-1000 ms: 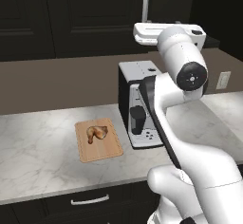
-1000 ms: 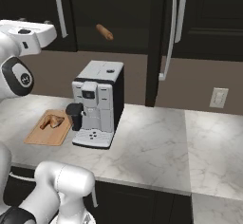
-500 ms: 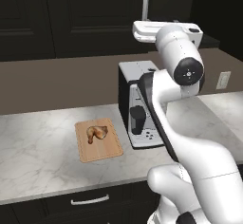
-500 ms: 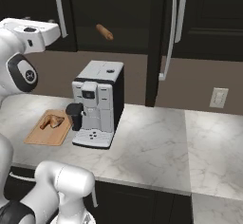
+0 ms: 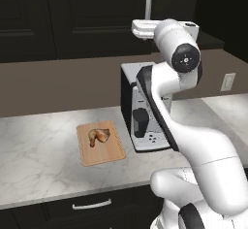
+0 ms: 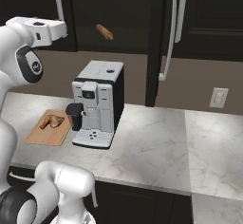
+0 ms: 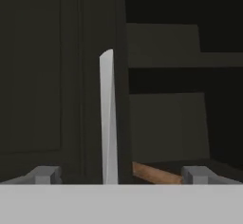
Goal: Open the cabinet, retrieve the rolling pin, and place it next to the meat on the cutting board to prepare for tenderizing.
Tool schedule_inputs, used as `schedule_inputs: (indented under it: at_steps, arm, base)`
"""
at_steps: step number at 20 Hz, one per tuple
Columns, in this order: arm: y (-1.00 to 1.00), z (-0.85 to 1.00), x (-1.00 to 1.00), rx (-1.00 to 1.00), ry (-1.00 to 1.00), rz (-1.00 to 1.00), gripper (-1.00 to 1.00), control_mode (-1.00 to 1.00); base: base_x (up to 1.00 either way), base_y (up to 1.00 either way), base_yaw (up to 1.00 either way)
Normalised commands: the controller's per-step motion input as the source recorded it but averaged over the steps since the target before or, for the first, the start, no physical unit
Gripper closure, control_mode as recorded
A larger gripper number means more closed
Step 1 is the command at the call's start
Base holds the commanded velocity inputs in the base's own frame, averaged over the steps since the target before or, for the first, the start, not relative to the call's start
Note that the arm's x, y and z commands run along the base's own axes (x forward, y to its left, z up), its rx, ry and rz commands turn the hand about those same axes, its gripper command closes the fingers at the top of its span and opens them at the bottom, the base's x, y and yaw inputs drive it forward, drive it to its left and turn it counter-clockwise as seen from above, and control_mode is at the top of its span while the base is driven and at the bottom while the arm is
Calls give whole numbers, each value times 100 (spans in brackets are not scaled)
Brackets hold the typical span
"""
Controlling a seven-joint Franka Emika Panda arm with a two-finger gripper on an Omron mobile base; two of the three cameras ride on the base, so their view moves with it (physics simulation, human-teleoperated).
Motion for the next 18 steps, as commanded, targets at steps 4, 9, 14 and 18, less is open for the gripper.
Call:
schedule_inputs:
  at_steps: [4,9,14,18]
  arm:
    - [0,0,45,0,8,1,-100,-100]
    - [0,0,48,0,6,2,-100,-100]
    - [0,0,45,0,1,3,-100,-100]
    - [0,0,36,0,0,3,-100,-100]
  base:
    - [0,0,0]
    - [0,0,0]
    - [0,0,0]
    - [0,0,0]
